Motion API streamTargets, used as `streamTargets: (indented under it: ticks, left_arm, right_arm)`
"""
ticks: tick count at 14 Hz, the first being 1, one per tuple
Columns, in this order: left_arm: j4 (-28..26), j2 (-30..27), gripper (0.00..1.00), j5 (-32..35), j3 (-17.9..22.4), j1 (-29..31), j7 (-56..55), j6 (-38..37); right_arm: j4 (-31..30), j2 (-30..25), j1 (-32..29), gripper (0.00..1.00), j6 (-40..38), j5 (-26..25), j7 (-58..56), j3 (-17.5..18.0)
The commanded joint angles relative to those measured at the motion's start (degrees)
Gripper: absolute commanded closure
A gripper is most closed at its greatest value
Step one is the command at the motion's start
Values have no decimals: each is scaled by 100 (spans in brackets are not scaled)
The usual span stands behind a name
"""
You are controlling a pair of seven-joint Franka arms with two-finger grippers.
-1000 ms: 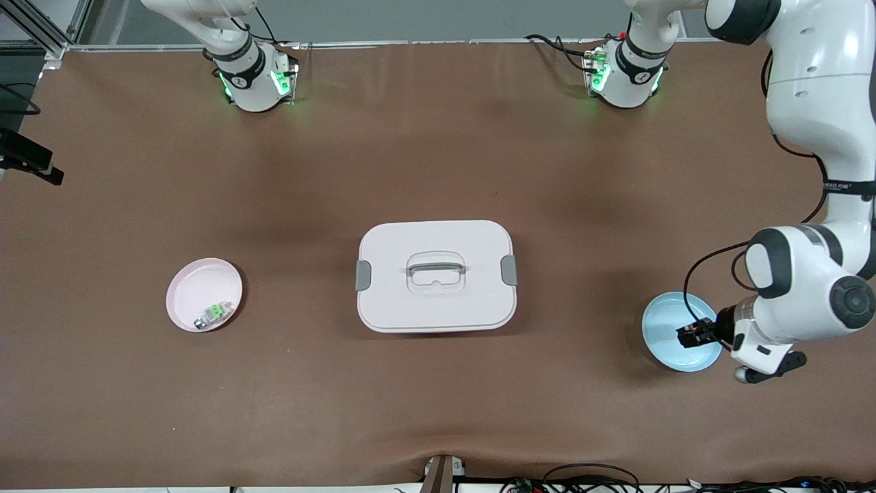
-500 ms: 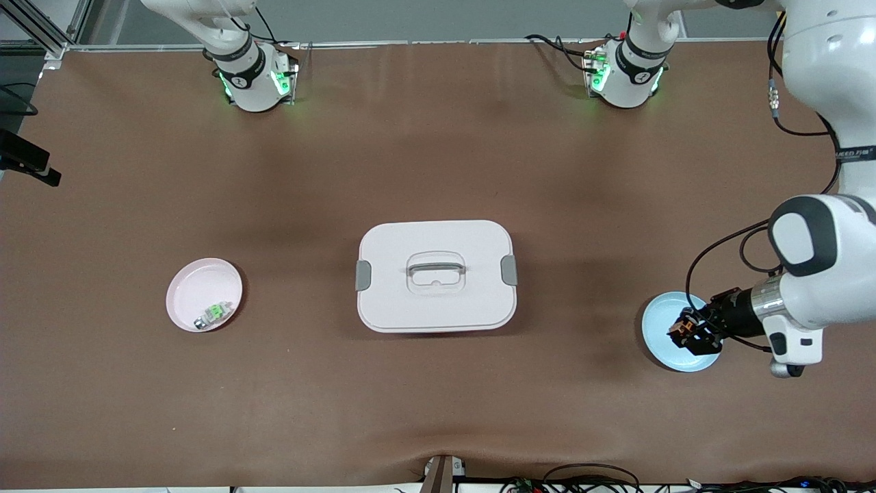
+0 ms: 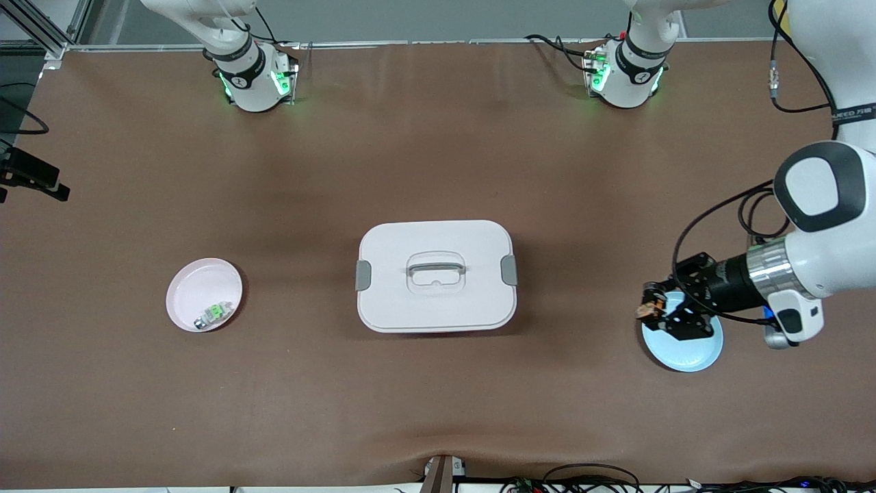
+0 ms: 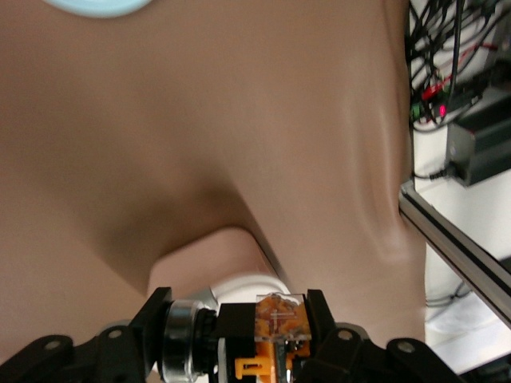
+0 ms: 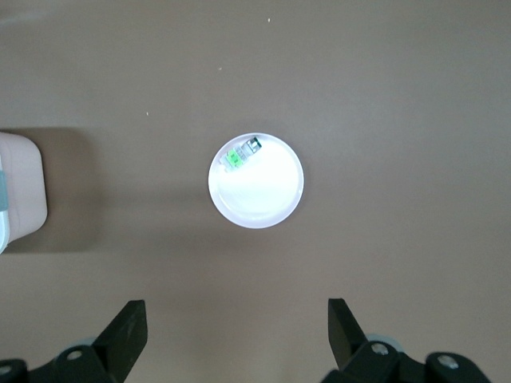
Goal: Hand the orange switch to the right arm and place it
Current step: 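Carry the orange switch over the white box toward the right gripper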
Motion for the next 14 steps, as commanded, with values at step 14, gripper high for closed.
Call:
streamTargets:
  ticks: [14]
  left_arm:
    - [-87, -106, 79, -277, -1253, -1404, -4026, 850]
  right_arm:
    - [-3, 559, -29, 0, 0, -58, 13, -9]
